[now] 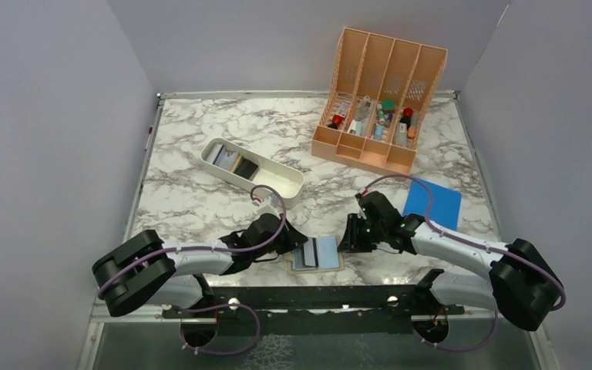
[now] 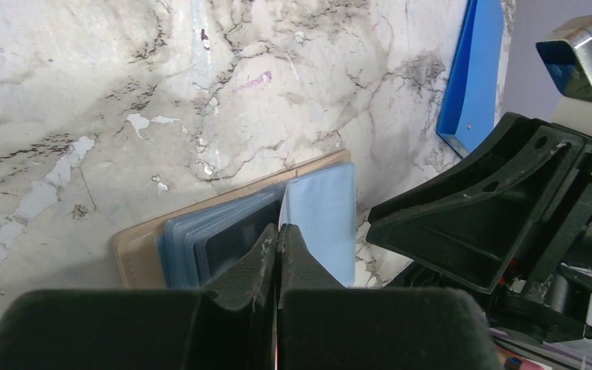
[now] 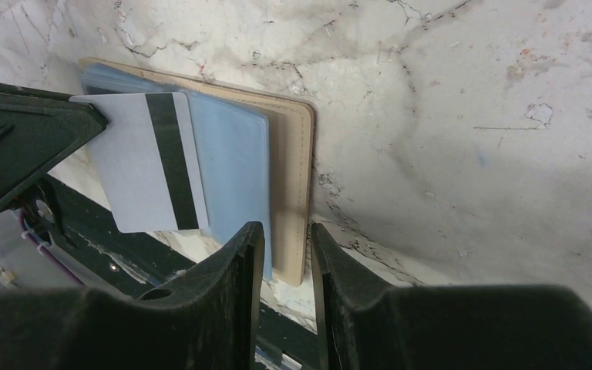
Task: Put the credit cards into the card holder
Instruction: Insert the credit card into the card holder.
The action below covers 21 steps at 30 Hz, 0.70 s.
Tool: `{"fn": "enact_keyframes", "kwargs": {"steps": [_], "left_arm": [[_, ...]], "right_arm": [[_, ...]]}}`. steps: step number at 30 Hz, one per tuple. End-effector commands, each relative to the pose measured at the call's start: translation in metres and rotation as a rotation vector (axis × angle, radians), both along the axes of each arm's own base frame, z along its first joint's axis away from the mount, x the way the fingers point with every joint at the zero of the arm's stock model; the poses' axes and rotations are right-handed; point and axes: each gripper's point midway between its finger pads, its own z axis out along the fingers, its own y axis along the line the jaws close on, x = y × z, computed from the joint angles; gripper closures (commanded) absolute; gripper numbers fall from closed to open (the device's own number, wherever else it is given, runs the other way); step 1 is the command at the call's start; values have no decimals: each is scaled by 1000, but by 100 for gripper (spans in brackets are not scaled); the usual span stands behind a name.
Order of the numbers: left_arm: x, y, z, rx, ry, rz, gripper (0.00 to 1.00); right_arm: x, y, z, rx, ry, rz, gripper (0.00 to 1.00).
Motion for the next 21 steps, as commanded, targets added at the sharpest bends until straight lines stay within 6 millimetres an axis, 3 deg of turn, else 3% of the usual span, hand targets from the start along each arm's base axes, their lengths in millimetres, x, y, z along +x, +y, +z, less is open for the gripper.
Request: {"fn": "enact_keyframes", "kwargs": {"steps": [1, 13, 21], "left_arm": [[2, -1, -7, 10, 2, 19, 100], [-4, -1, -17, 44, 7, -1, 100], [-7, -12, -16, 51, 1, -39, 86]], "right_arm": [[1, 3, -2, 13, -8, 9, 67], [-1, 2, -7, 10, 6, 6, 67], [-2, 3, -6, 21, 7, 3, 68]]}}
